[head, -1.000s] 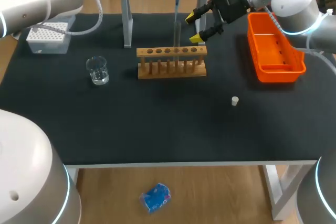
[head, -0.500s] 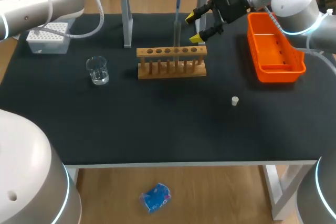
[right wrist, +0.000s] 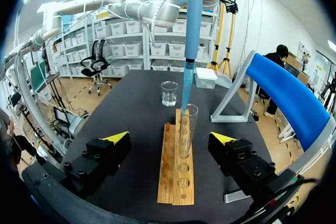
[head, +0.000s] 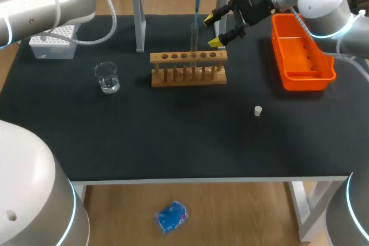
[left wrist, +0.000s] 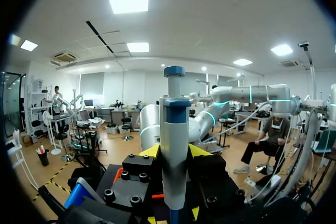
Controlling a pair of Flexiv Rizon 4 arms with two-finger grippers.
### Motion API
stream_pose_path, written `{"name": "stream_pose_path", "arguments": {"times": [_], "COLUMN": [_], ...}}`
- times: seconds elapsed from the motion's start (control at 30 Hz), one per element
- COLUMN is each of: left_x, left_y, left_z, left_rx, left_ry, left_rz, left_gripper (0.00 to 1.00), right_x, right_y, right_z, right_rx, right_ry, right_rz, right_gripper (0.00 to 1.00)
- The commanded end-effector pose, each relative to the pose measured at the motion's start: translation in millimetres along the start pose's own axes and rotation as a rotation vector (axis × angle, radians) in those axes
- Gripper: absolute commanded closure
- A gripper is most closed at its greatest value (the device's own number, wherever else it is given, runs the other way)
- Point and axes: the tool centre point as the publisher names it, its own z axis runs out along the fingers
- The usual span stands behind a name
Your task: Invert the test tube, pick up the pipette, mount the tip to pipette, aspirate from beaker and dispense into the tube, eject the tip, return the pipette, and cap with the stopper.
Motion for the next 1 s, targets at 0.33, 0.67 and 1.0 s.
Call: {"name": "stream_pose_path", "arguments": {"times": [0.33,0.67,1.0], "left_x": [-6.3,-7.5,-4.3], "left_y": [0.4,1.0,0.5], "left_z": [4.0,0.7,-4.8], "left_rx": [0.013,-0.004,-0.025], "left_ry": [-0.008,-0.034,-0.064], "left_rz": [0.018,0.064,0.074], "left_gripper": [1.0,1.0,1.0], "right_x": [-0.6,-0.6,-0.6], "right_y": [-0.2,-0.2,-0.2], "right_z": [-0.2,-0.2,-0.2], "right_rx": [0.002,0.002,0.002], "right_ry": [0.002,0.002,0.002], "right_rz": [0.0,0.0,0.0], "right_gripper": [0.0,0.0,0.0]}}
